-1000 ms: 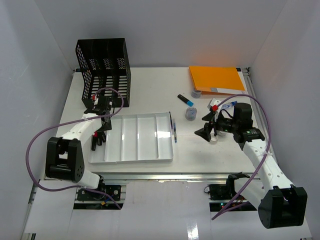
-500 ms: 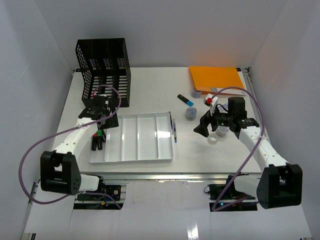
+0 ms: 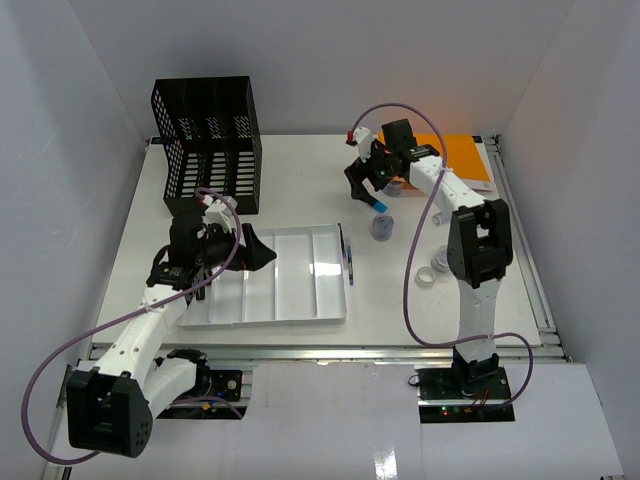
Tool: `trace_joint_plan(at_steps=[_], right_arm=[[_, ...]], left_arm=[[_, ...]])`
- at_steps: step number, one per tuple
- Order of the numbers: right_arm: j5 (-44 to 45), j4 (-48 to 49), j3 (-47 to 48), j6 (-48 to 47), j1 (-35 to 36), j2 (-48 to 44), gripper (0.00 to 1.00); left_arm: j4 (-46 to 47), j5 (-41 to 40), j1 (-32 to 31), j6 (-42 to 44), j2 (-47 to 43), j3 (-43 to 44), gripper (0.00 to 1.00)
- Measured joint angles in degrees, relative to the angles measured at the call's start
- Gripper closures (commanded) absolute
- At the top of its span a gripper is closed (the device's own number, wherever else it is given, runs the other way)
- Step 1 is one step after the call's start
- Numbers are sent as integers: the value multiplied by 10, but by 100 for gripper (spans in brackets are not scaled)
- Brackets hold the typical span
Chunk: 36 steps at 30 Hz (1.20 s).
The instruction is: Organize the desk
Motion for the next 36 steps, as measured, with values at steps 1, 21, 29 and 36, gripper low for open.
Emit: trace_joint_plan(at_steps=[1,21,29,36], right_arm=[[11,-5,24,-2,1,25,4],[102,-59,112,-26,0,167,47],[98,-61,111,-29,0,167,74],[84,-61,111,-29,0,167,85]], left_arm=[[7,9,0,0,-4,-1,2],[48,35,0,-13,-43,-6,2],[115,72,0,-67,-47,-39,2],[344,91,0,-266,-32,-163,2]])
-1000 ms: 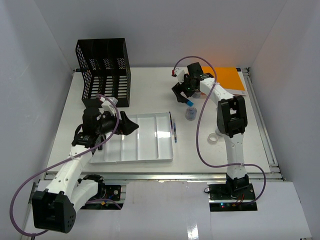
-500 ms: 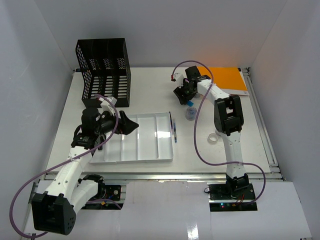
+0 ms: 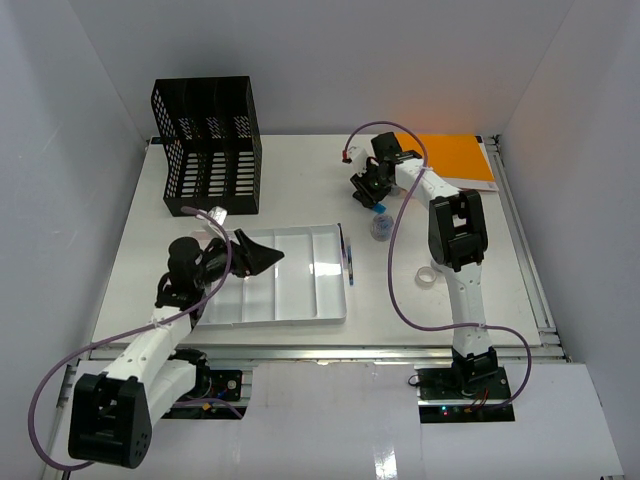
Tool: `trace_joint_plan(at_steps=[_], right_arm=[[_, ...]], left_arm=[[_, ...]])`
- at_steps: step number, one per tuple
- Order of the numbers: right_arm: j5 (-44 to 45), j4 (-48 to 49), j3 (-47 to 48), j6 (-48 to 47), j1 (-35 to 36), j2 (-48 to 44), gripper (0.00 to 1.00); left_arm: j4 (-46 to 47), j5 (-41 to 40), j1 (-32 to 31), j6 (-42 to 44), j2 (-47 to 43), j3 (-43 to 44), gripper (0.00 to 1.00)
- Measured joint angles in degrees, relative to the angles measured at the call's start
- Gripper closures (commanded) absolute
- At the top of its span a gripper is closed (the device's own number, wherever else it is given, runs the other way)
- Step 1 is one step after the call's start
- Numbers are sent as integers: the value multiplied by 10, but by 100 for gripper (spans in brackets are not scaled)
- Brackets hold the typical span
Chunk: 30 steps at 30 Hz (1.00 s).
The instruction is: Organize the desk
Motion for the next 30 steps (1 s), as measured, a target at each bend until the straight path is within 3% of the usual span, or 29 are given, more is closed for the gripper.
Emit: trace_joint_plan(at_steps=[8,19,30], right_arm=[[-73,9,-62,17,0,-71,88],[-270,50,-220,76,5,-320,88],[-328,72,-385,109,47,-412,87]], left_arm=[[138,-56,-38,-157,87,-8,2],[208,-157,-134,-211,236,100,5],[239,-211,-216,-238,351,188,20]])
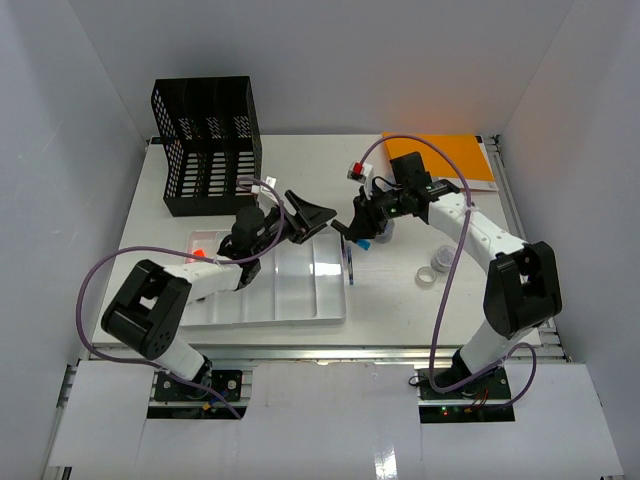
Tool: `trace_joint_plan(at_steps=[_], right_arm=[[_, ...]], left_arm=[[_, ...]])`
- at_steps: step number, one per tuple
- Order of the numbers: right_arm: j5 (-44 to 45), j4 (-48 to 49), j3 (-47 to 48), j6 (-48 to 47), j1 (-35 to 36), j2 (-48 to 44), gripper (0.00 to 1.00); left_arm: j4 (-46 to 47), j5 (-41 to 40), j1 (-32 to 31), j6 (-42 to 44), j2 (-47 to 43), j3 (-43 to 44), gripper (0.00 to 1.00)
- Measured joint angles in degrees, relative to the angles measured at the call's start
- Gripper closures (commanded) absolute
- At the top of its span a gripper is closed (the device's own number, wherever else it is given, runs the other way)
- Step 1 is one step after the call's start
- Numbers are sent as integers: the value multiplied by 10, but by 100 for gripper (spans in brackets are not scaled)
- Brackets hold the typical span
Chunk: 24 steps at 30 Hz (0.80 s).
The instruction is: Organize the desk
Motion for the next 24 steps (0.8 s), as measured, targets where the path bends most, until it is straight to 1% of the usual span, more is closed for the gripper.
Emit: trace_joint_plan(at_steps=[6,12,14,15,18,19,20,21,22,24], right_arm=[[-2,22,-22,14,14,-34,87],[6,34,-23,24,21,-35,85],[12,37,-26,27,23,-35,78],[15,39,-29,28,24,-35,76],[24,40,-34,28,24,-36,63],[28,41,-36,27,24,-37,55],[33,44,-39,29,26,-38,50],[33,45,-40,27,26,-39,38],[34,45,-41,27,26,-40,30],[37,48,-41,28,26,-43,24]], left_arm=[[5,-12,-36,-4,19,4,31],[1,-28,-56,-7,23,4,52],[-1,-34,-59,-7,23,4,62],[-3,-36,-61,-7,23,4,65],[-11,-42,-64,-6,23,4,77],[-14,-44,-65,-7,23,4,79],[-15,-46,-66,-8,23,4,83],[-17,-47,-66,-6,23,4,85],[-21,-48,-66,-6,22,4,87],[-26,-48,-67,-5,19,3,89]])
